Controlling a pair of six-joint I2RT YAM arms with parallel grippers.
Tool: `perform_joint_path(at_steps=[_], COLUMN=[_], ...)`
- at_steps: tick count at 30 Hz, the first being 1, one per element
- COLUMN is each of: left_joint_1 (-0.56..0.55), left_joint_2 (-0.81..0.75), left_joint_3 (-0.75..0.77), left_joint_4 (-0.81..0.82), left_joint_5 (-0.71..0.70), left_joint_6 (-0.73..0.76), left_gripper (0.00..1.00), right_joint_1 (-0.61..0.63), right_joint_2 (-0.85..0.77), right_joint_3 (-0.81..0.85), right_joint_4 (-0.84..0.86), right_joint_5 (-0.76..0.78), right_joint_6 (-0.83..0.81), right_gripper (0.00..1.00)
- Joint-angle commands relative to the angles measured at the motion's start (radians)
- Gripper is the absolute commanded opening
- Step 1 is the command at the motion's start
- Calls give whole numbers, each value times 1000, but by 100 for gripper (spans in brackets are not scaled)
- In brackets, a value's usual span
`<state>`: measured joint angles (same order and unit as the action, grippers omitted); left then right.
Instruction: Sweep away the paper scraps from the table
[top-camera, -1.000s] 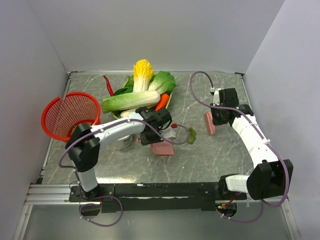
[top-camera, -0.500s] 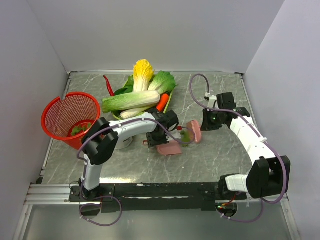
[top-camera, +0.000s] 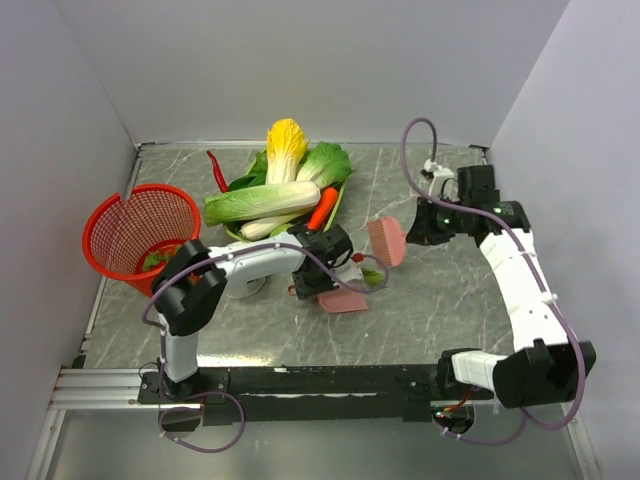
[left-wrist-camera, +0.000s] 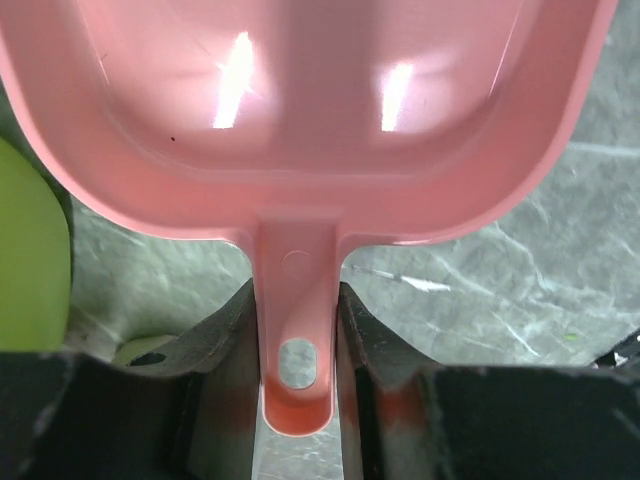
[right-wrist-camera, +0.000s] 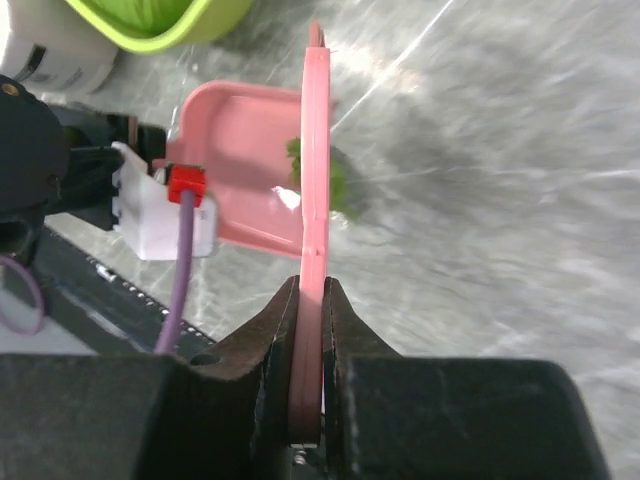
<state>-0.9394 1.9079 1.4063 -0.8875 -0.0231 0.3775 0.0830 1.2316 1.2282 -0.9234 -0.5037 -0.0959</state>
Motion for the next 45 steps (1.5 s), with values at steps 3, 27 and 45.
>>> perform_joint_path(at_steps=[3,27,45], left_joint_1=[-4,-4,-2], left_joint_2=[-159,-60,36], left_joint_3=[-56,31,79], left_joint_4=[137,-183,-59], left_joint_5=[37,-112,-52], left_joint_6=[34,-3,-60], left_gripper=[1,1,1], right_joint_1=[-29,-48,6], right_joint_2=[-73,159,109], right_joint_3=[137,-21,114], right_joint_4=[-126,23,-133], right_joint_5=[74,332,51], right_joint_6=[-116,84,-90], right_gripper=[0,0,0])
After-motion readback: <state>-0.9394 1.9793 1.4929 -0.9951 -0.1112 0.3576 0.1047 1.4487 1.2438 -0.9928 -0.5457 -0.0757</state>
